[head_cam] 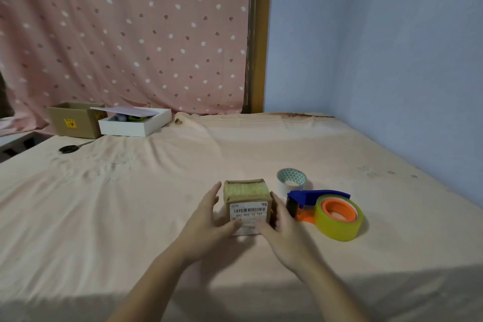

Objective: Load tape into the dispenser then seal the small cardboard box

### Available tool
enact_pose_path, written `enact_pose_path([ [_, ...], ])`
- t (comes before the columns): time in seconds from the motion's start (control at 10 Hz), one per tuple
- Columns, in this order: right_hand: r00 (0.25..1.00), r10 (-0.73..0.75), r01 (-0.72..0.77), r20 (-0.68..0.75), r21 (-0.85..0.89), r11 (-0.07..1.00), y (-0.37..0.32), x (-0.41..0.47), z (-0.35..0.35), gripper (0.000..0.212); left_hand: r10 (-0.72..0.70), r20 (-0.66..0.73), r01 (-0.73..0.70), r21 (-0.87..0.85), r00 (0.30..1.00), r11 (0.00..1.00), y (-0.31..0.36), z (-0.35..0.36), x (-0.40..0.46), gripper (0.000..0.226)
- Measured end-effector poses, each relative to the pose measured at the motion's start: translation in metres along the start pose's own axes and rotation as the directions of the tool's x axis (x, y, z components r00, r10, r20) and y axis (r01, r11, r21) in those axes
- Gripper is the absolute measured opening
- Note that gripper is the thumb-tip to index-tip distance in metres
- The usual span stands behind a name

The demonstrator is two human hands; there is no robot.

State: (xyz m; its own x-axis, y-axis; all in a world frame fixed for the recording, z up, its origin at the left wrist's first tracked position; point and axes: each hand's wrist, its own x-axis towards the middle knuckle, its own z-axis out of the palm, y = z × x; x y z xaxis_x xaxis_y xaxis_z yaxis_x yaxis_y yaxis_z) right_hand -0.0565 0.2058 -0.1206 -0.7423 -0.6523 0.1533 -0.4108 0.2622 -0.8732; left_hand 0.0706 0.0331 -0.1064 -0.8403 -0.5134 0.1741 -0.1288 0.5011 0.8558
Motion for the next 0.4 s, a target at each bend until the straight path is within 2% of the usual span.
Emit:
enact_pose_path([
  [0.1,0.994,0.001,0.01,-0.112,0.096,0.995,0.001,0.005,0.004,0.041,0.065,0.007,-0.065,-0.028,0.998,0.998,-0.005,0.003,0.005,0.081],
  [0.2,0.994,0.004,0.02,-0.111,0.209,0.978,-0.003,0.018,0.006,0.038,0.096,-0.011,-0.096,-0.075,0.995,0.992,-0.007,0.001,0.013,0.077],
  [0.3,1.0,0.008,-0.005,-0.024,0.109,0.994,0.003,0.023,0.008,0.042,0.058,0.013,-0.056,-0.078,0.998,0.995,-0.012,0.002,0.015,0.074],
  [0.4,0.999,-0.003,0.006,-0.033,0.08,0.997,-0.002,0.023,-0.001,0.058,0.026,0.051,-0.023,-0.06,0.998,0.998,-0.016,0.001,0.013,0.09],
])
